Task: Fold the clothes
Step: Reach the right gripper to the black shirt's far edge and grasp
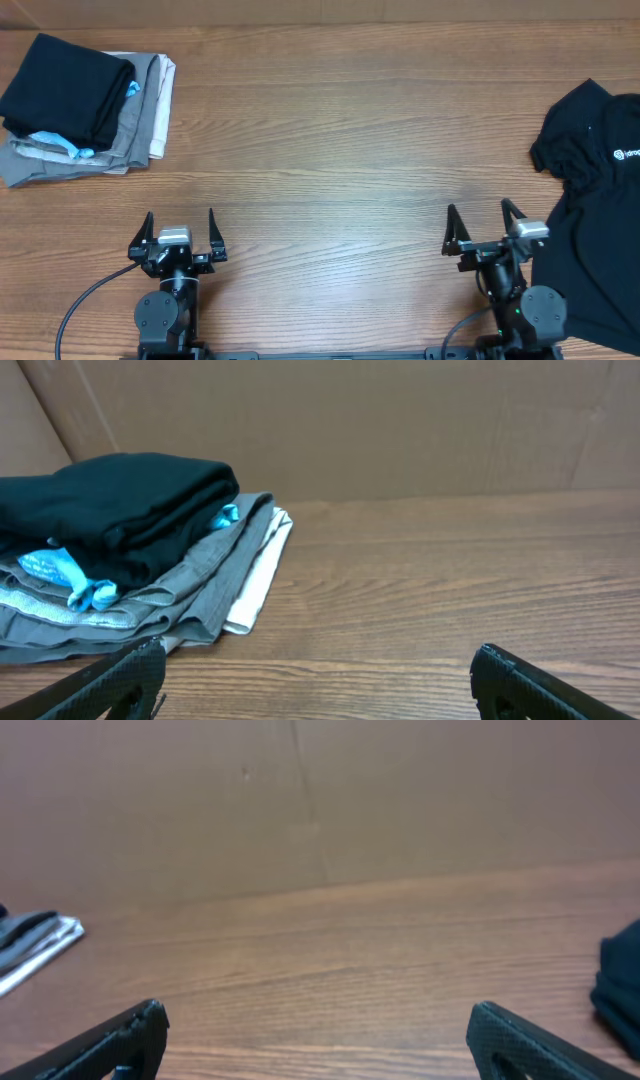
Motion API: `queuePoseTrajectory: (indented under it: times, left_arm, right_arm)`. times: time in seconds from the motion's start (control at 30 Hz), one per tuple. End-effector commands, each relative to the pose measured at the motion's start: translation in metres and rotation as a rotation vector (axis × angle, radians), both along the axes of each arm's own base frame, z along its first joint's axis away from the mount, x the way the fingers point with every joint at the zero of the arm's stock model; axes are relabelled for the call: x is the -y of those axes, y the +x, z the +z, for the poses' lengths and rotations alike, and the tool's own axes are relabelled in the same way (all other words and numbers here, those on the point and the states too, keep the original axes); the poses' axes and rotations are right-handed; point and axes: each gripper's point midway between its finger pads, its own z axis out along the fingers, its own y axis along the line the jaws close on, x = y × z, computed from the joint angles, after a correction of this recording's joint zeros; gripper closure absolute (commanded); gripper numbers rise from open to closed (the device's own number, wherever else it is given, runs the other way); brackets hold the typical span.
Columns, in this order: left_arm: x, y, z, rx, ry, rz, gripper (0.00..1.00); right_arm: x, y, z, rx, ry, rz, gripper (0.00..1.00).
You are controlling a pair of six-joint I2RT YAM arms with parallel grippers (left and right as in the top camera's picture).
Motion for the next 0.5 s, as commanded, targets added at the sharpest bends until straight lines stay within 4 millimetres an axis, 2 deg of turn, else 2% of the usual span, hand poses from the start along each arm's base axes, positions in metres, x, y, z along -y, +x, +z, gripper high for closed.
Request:
queuePoseTrajectory:
  times: [0.0,0.07,0.17,0.23,0.3,0.37,0.47]
  left_arm:
    - [-0.004,-0.001,0.001,0.006,0.017,0.018,0.00]
    - [-0.004,-0.001,0.001,0.007,0.016,0.018,0.00]
    - [-0.004,-0.001,0.001,0.007,0.017,0.018,0.00]
    - [-0.004,-0.001,0.001,0.007,0.016,0.018,0.00]
    - [-0.004,-0.001,0.001,0.007,0.016,0.018,0.00]
    - [-0.004,-0.001,0.001,0.006,0.016,0.018,0.00]
    - [-0.004,-0.001,0.001,0.007,0.016,0.018,0.00]
  right_arm:
    - [0.014,-0.015,0.053,0.060,0.050,-0.079,0.00]
    - [0.017,-0.022,0.072,0.062,0.068,-0.090,0.00]
    - [0.018,-0.034,0.111,0.089,0.174,-0.088,0.00]
    - [0.019,-0.039,0.139,0.102,0.213,-0.086,0.00]
    - [0.019,-0.041,0.158,0.092,0.214,-0.086,0.00]
    - [0.018,-0.038,0.171,0.046,0.207,-0.091,0.00]
    - [0.017,-0.027,0.178,-0.069,0.191,-0.099,0.00]
